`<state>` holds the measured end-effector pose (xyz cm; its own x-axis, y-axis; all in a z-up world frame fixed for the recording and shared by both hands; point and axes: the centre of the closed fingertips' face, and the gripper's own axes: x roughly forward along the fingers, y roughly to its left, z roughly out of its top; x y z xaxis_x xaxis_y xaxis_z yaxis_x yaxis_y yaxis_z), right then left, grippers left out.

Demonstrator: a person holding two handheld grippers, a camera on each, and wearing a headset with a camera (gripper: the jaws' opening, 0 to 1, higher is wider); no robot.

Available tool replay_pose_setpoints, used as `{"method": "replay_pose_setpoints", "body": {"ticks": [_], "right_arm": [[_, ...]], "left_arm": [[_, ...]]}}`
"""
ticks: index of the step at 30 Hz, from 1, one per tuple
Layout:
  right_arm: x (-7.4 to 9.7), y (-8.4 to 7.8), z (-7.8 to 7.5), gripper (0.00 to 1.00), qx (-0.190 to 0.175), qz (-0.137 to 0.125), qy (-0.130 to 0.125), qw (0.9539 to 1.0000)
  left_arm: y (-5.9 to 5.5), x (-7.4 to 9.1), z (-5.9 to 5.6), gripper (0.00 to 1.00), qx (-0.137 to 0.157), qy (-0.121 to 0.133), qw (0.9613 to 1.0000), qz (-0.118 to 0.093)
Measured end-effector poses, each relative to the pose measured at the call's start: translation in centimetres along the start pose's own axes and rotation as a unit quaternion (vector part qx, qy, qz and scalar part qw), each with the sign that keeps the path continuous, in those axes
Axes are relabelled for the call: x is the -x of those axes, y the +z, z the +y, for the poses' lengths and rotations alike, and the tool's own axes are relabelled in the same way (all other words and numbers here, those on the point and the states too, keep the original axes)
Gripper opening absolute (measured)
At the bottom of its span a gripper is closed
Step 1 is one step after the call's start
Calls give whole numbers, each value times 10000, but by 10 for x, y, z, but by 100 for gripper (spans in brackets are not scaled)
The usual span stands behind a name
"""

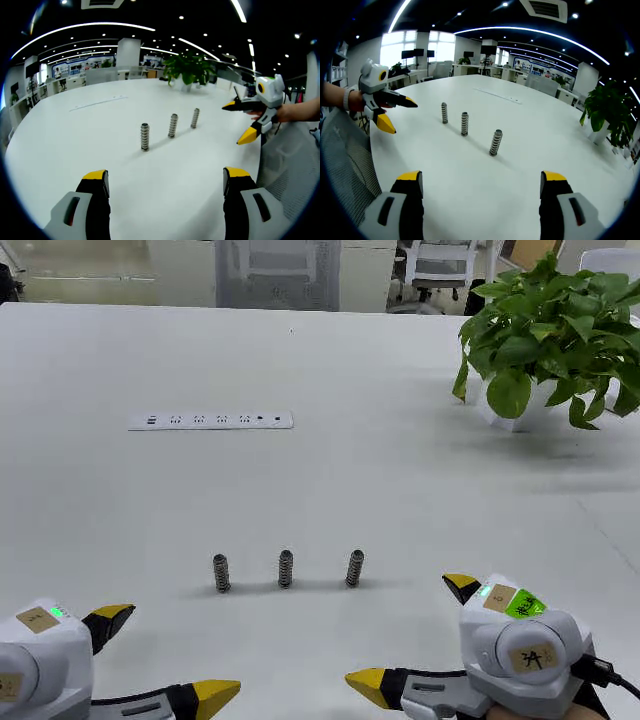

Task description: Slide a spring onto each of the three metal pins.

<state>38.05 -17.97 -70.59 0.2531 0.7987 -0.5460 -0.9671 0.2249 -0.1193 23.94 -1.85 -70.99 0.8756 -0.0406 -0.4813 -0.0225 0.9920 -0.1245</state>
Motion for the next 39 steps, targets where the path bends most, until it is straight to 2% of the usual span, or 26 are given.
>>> {"method": "replay_pose_setpoints", "body": {"ticks": [8,13,31,34,39], "right_arm": [[0,1,0,99,-12,-34,4,10000],[1,4,-3,99,-99,-100,-16,9999],[2,0,-4,99,-79,-4,-47,10000],[4,-3,-7,99,-98,65,-108,9999],[5,-3,-9,99,-150,46,-127,9998]], "left_arm": [[1,1,1,96,23,44,10000,-12],[-2,1,-2,96,84,23,9999,58],[0,1,-4,97,-9,23,10000,43],[2,2,-2,97,-36,44,10000,20],[8,5,1,96,109,108,9998,-109]]}}
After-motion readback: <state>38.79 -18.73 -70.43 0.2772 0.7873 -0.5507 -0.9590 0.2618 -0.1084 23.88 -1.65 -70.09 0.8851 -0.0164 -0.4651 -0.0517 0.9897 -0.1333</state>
